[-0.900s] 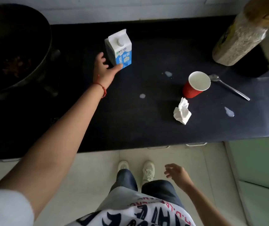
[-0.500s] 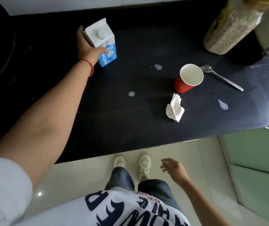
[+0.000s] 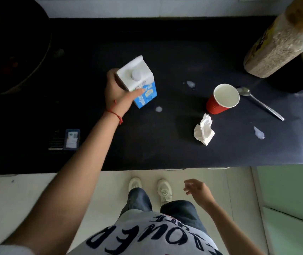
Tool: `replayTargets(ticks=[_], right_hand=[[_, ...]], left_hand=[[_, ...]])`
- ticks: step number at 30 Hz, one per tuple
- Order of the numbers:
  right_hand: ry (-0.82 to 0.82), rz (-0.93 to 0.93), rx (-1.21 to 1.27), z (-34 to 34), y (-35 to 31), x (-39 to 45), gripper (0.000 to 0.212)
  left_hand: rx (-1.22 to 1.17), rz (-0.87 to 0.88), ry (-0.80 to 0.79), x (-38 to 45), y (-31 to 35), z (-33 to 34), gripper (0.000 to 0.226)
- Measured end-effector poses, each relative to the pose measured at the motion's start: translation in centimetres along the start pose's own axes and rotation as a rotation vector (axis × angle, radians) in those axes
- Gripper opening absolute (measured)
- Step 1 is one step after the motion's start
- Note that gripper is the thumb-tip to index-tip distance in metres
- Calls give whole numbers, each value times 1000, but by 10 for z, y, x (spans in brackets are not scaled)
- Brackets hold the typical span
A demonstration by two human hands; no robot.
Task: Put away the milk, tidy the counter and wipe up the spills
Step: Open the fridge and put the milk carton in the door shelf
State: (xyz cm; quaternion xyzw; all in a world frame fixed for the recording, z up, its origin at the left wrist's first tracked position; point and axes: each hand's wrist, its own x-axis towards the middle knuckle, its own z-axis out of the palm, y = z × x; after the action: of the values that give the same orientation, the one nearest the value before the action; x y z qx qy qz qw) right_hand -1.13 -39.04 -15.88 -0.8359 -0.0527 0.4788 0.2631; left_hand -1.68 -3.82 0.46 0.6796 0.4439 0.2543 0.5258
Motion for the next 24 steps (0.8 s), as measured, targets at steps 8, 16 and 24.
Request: replayTargets(ticks=[8, 16, 24], right_hand=[[-221, -124, -167, -8, -14, 6, 12], [-442, -264, -414, 25, -47, 4, 15], [-640, -478, -679, 111, -87, -46, 9]], left_hand=[[-137, -153, 218, -146, -35, -51, 66], [-153, -311, 644, -294, -64, -134, 61], [-84, -540, 1008, -459, -116, -180, 62]])
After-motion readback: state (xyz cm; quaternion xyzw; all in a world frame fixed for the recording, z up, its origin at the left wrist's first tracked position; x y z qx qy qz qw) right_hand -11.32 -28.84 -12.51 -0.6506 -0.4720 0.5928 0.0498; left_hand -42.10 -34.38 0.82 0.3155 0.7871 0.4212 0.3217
